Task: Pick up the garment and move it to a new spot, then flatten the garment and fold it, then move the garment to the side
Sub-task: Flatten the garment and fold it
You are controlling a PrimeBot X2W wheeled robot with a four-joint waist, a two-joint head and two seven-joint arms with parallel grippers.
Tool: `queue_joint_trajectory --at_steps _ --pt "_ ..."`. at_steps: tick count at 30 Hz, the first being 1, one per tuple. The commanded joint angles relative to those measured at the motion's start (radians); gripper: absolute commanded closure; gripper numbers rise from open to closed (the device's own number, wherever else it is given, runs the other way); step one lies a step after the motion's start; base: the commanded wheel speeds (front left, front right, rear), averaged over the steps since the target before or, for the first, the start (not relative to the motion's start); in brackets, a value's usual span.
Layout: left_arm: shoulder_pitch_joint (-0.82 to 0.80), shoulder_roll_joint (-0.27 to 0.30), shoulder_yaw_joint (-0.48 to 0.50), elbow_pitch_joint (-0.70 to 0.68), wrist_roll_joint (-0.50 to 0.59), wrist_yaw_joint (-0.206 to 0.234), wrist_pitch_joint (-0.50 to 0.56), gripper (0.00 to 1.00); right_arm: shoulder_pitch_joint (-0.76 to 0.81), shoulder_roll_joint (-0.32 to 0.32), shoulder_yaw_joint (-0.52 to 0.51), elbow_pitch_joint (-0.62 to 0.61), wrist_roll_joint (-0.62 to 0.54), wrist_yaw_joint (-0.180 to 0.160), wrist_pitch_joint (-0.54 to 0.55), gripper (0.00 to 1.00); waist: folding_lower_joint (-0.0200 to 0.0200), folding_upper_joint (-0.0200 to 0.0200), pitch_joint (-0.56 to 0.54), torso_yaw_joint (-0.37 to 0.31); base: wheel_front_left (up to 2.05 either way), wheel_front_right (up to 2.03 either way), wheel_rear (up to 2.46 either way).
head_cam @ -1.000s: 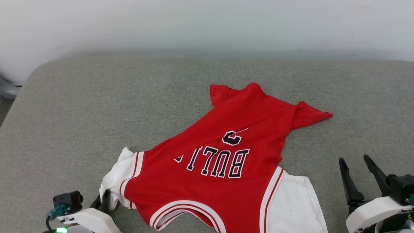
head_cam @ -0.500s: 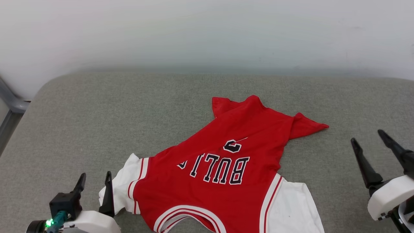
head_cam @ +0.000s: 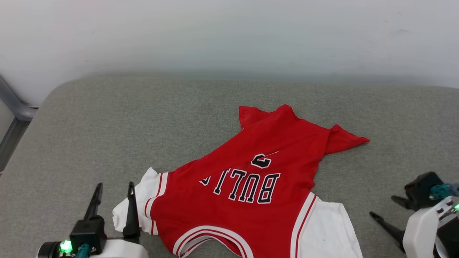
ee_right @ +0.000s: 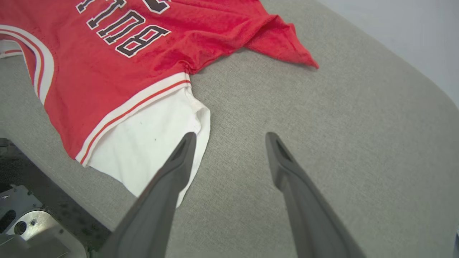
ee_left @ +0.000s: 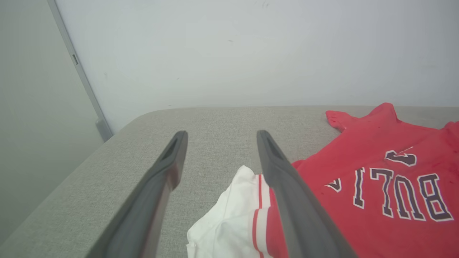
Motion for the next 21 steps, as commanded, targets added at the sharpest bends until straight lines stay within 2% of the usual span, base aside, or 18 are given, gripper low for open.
queue_joint_trajectory --at_steps 1,9,21 --pt "0.012 -0.007 0.004 -0.01 0.026 -0.007 -0.002 0.0 0.007 0.0 0.015 0.003 0.021 -0.001 0.028 0.0 0.0001 -0.0001 0.006 0.005 0.0 0.0 0.0" --pt "-0.004 -0.062 0.024 -0.018 0.083 -0.043 -0.002 0.0 -0.045 0.032 0.128 0.114 0.055 -0.001 0.049 0.0 0.0001 -0.0001 0.039 0.028 0.0 0.0 0.0" --pt "-0.029 -0.117 0.056 -0.013 0.141 -0.092 -0.002 0.0 -0.119 0.12 0.332 0.451 0.075 -0.001 -0.061 0.0 0.0001 -0.0001 0.09 0.055 0.0 0.0 0.0"
